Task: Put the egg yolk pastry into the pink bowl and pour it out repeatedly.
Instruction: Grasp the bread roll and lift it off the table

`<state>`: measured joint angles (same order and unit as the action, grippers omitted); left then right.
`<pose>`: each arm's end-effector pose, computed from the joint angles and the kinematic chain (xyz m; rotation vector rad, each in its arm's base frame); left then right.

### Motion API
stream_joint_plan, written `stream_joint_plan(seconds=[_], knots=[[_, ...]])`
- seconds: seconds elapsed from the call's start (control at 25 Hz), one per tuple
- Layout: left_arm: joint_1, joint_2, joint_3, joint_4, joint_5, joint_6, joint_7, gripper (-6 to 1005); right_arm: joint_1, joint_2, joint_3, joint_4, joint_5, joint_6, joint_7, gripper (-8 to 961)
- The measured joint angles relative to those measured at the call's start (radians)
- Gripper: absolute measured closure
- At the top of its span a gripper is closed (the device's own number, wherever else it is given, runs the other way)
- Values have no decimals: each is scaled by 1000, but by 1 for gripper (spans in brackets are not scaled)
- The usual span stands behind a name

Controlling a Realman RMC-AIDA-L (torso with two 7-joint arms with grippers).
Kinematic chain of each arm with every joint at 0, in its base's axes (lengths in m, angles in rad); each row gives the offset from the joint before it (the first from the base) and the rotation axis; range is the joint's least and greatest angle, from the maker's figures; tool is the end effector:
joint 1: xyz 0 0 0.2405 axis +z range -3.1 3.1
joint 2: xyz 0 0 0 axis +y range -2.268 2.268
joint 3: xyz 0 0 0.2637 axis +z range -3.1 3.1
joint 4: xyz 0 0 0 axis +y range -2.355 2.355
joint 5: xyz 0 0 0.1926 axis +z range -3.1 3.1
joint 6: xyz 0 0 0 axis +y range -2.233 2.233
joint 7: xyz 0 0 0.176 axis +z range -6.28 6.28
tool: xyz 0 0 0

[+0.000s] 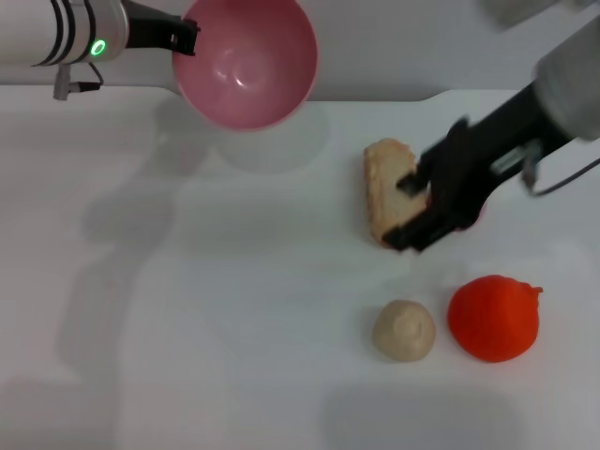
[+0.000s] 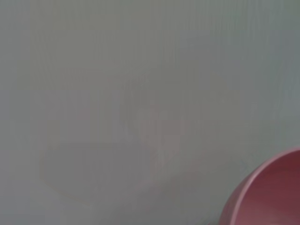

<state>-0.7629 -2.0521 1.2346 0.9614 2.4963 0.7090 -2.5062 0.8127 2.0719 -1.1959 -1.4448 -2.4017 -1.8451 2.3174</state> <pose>-0.1826 0.4869 0.0025 -2.1236 -0.7675 -0.1449 0.1083 0.3486 -0.0067 -2.9493 0.4516 -0.3227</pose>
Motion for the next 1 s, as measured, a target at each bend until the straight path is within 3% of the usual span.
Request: stream_joint_plan(seconds=[0.2,0.48,1.0], knots=[[-1,1,-11,0,0,44,0,957,43,1,-109,248,-17,101,-13,241],[-1,1,-13,0,7,79,1,957,52,1,-203,420,-23,218,-18,242],[4,1,-4,12,7,99,3,957,55,1,-205,548,-77,265,-17,242]])
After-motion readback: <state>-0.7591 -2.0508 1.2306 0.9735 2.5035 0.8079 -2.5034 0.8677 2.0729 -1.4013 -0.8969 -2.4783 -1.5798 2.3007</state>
